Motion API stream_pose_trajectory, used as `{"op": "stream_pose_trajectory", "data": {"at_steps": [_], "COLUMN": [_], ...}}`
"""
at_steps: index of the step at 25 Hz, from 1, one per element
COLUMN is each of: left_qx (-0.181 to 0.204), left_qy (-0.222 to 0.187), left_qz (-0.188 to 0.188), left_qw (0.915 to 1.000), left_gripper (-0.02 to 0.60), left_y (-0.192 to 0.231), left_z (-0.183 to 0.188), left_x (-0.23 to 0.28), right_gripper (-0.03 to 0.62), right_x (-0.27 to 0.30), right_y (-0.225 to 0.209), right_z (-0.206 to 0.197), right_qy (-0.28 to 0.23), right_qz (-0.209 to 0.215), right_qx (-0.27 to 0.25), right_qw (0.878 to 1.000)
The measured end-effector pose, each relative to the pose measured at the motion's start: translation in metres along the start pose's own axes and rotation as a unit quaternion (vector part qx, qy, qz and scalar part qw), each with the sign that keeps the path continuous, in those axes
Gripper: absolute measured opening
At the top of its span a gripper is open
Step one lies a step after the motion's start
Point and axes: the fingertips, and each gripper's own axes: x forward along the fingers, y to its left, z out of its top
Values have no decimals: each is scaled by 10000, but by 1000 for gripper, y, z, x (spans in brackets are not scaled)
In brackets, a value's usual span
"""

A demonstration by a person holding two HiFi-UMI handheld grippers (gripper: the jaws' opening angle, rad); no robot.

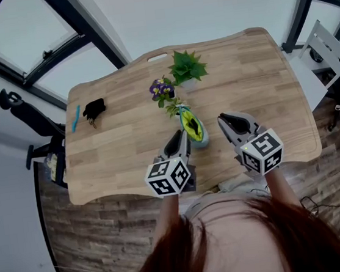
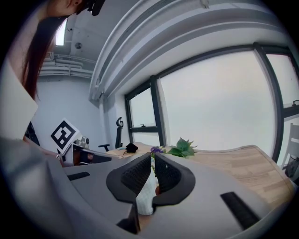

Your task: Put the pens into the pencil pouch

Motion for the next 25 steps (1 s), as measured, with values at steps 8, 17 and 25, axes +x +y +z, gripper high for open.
{"op": "stream_pose_trajectory", "data": {"at_steps": [8, 17, 25], "left_qx": [725, 1193, 1498], "left_qy": [-325, -691, -963], "left_qz": [-49, -27, -113], "left_qw": [9968, 9905, 9840], "left_gripper": [31, 8, 3], "left_y": [-17, -24, -35], "left_z": [14, 25, 30], "left_x": [-21, -55, -82], "right_gripper": [6, 2, 2], "right_x": [-16, -32, -50], "right_y": [13, 38, 61], "right_z": [3, 9, 16], "right_qy": [-226, -414, -628], "right_qz": [-272, -537, -721], "right_qx": [-116, -243, -304], "right_qw": [9993, 9974, 9950]}}
